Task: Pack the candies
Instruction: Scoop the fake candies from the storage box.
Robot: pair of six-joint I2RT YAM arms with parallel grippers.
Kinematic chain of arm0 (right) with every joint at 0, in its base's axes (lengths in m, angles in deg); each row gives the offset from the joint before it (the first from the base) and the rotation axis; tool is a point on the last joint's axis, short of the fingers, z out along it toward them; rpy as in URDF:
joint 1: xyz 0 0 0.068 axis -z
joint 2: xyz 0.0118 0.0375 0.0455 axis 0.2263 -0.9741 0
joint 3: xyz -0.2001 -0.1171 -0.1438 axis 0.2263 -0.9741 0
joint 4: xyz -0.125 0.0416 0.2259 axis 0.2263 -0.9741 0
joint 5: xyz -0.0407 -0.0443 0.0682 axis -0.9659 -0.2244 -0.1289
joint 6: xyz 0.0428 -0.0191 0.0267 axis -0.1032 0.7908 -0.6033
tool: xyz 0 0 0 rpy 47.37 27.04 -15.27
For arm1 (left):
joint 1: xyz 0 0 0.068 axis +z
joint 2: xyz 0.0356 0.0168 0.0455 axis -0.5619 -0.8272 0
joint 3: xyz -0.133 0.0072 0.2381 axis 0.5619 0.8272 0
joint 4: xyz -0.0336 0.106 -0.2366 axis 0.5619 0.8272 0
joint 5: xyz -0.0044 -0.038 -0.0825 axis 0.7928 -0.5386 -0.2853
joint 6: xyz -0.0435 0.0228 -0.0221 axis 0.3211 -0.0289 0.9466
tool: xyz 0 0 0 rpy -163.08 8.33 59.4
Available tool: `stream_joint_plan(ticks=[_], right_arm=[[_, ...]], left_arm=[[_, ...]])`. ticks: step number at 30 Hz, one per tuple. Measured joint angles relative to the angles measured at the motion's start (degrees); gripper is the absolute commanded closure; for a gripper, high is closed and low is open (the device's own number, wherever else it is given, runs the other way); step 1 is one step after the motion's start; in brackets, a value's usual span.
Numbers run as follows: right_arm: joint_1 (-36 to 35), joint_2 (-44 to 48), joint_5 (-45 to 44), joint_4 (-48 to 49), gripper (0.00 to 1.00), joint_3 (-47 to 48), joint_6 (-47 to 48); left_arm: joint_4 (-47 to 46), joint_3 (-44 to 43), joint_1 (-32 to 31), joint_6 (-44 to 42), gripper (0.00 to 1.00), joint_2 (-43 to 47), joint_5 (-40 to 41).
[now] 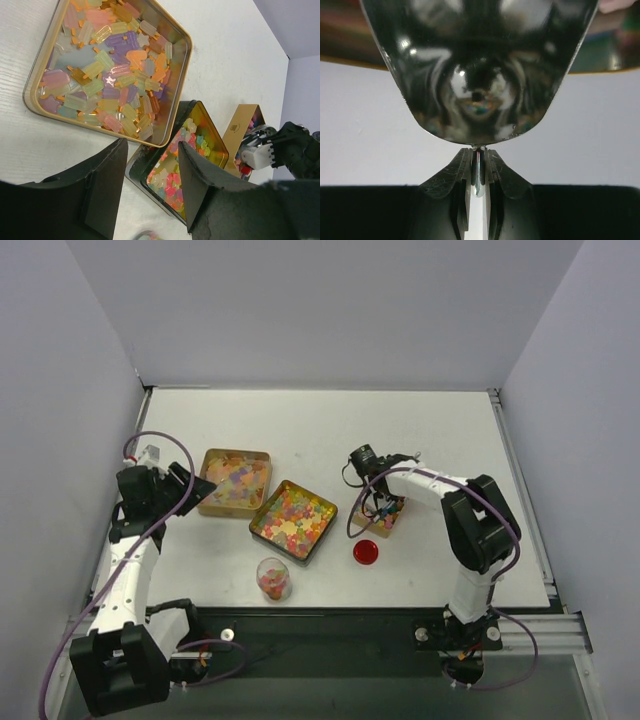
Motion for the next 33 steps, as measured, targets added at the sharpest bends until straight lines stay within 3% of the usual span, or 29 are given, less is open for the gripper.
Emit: stream_joint_plan(ticks=[6,13,18,33], right_arm=[[-2.89,0.81,0.26,-1.03,1.00,-1.16,-3.52],[-5.29,-2.93,3.39,-9.79,1.00,8.26,-15.65],[-7.30,-3.10,5.88,-12.52,1.00,8.52,-21.49],[-5.42,0.37,7.96,-15.34,1.00,5.44,-25.88]], left_arm=[[-0.35,0.00,0.00,0.15,0.45,-0.68,0.02],[-0.35,0.02,0.00,0.20,0.45,-0.68,0.02],[-0.35,0.02,-0.02,0.20,0.45,-1.03,0.02],[-1.97,0.02,-0.11,1.97,0.45,-4.50,-0.68]])
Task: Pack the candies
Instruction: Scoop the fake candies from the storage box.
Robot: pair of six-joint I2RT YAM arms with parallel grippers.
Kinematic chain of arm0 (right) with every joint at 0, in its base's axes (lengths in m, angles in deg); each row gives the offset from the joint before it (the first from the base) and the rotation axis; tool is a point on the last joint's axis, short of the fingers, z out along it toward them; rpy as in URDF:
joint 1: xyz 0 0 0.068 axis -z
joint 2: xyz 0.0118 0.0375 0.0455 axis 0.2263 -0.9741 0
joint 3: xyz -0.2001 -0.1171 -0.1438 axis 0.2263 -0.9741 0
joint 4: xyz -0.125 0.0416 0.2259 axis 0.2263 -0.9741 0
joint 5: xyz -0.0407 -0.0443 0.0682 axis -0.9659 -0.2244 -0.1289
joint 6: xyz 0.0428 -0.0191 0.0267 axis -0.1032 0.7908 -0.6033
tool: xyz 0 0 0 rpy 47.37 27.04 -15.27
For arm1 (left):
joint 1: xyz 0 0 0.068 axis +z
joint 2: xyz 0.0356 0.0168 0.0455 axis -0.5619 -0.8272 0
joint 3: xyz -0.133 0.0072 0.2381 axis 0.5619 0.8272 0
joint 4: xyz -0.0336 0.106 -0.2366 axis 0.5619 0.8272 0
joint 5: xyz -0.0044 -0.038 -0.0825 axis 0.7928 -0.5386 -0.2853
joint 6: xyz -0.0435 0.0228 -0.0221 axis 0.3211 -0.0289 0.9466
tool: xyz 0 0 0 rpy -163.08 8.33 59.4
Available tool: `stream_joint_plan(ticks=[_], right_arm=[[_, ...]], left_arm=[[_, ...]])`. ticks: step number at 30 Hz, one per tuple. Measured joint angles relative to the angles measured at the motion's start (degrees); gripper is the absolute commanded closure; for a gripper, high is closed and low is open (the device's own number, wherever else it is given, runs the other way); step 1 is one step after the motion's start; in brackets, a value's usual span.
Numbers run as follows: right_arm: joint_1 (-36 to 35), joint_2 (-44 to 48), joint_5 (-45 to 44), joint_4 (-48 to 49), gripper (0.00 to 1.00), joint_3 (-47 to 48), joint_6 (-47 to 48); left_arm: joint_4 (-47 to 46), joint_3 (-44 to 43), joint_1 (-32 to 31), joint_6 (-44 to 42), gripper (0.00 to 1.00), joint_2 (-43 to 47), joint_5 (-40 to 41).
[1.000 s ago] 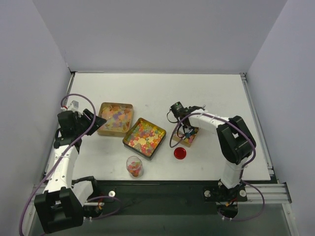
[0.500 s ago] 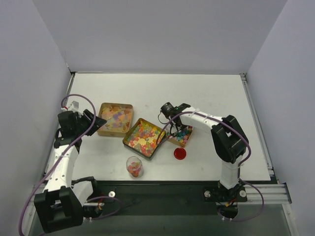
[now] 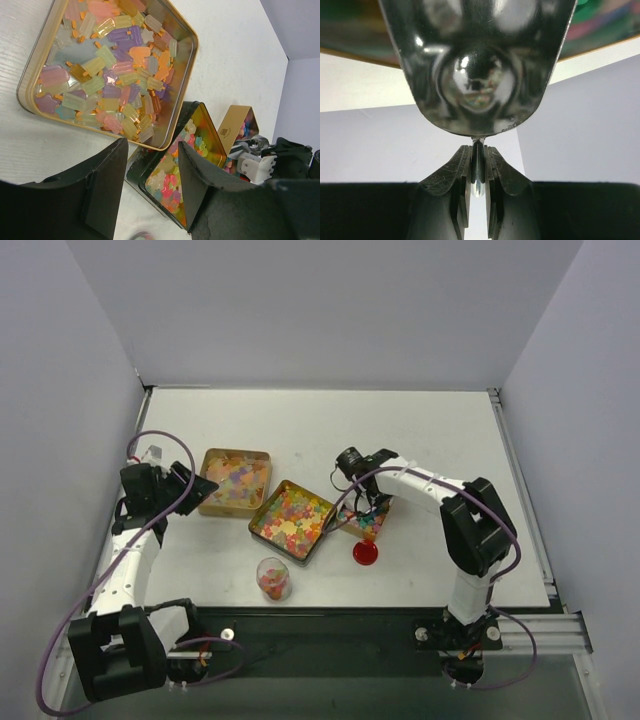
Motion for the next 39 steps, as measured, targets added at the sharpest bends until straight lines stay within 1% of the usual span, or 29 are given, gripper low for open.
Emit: stream_joint_plan(ticks=[9,14,17,21,27,34,39], right_arm=[[-6.47,0.13,0.04,-0.61,1.00,-1.09,-2.47],[-8.11,-0.79,0.44,-0.87,1.00,-1.05,-4.26],[-8.07,-1.36,2.19,-3.06,1.00,0.57,-6.43],[-6.49,-2.38,7.21,-6.25,1.00,4.09,-9.66],[-1.51,-1.44,16.94,-7.21,1.00,2.54,-12.61],[2.86,4.85,30.14,-7.17,1.00,-1.40,-16.04],[4.90,9.20,37.46,-5.86,1.00,-3.28,-17.62]], left_arm=[[-0.07,-0.17,0.00,0.72,0.45,-0.72,0.00],[0.02,-0.17,0.00,0.72,0.45,-0.59,0.00],[0.04,-0.17,0.00,0.72,0.45,-0.26,0.00],[-0.07,-0.17,0.00,0.74,0.45,-0.17,-0.59],[-0.13,-0.24,-0.09,0.68,0.45,-1.11,-2.45],[-0.11,-2.08,-0.28,-0.46,0.45,-3.74,-5.09],[-0.04,-4.52,-0.28,-2.32,0.45,-5.70,-7.41]])
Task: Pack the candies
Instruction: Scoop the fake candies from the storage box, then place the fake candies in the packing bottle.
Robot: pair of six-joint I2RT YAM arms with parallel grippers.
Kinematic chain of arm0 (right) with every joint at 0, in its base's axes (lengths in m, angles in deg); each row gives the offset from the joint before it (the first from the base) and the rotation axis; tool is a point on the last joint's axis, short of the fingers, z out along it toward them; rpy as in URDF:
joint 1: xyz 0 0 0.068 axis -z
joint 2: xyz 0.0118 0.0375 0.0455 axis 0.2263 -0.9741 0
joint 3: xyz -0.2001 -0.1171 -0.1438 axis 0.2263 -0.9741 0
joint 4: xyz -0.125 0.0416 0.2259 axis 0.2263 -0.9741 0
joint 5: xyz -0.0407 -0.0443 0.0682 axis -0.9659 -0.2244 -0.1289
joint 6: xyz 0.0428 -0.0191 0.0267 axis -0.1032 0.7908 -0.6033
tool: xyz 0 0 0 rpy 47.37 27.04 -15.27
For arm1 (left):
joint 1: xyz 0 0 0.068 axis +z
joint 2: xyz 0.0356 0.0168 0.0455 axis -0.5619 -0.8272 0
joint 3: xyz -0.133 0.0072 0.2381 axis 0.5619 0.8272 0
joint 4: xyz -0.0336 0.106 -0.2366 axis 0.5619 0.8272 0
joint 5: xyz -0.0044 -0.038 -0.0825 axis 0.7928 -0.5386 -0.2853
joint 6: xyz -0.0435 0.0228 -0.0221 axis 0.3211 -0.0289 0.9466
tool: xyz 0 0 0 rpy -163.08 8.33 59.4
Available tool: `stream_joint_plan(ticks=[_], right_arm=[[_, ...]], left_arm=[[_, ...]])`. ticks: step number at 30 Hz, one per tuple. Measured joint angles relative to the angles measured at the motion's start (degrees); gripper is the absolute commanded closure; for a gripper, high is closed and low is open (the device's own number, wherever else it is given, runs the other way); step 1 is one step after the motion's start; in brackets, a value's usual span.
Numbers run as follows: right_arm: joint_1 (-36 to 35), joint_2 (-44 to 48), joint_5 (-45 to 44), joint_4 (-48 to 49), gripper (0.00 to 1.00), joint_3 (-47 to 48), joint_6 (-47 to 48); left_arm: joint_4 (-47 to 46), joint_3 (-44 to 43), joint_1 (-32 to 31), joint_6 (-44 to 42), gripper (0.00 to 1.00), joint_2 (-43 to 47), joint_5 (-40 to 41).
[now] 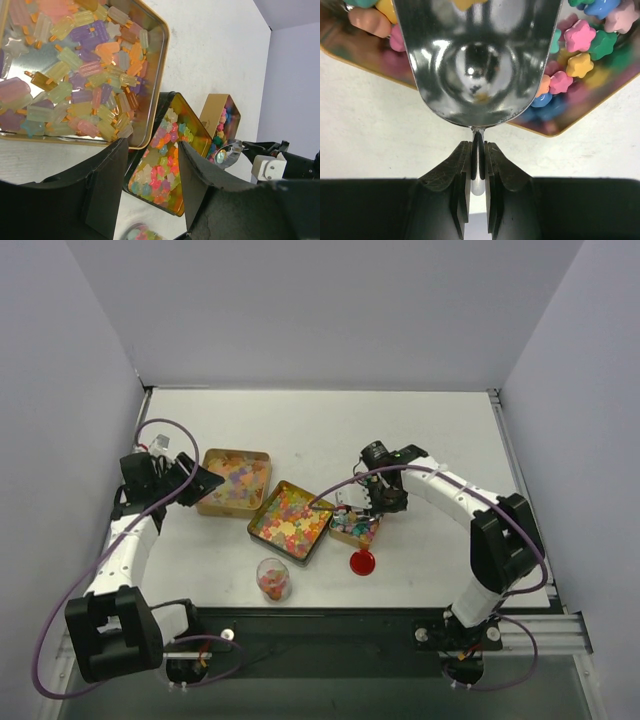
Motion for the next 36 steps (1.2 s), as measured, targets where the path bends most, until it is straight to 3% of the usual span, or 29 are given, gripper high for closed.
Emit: stream_joint_plan(ticks=[8,13,22,30,36], right_arm=[[1.99,5.01,3.15,-0.33,1.00,-2.27,-0.61],[-0.02,5.57,1.75,-5.01,1.00,3.85,-1.42],[-17.05,2.27,-6.01,-12.44,1.00,22.47,-2.95],[-27.96,-5.86,-13.94,-20.11,1.00,29.62,-2.67],[-32.85,-6.36,-18.08,-22.71,1.00,32.09,-0.70]], left_arm=[[-0.37,-2.64,-0.04,-1.70,0.44,-2.38,-3.43],[-1.31,-2.71,-0.04,-1.60,0.44,-2.43,-4.04],[-1.25,-2.71,-0.04,-1.68,0.43,-0.44,-1.81],[-0.92,-1.55,-0.04,-1.95,0.43,3.15,0.42],[-0.74,0.15,0.04,-2.08,0.42,5.46,1.99]])
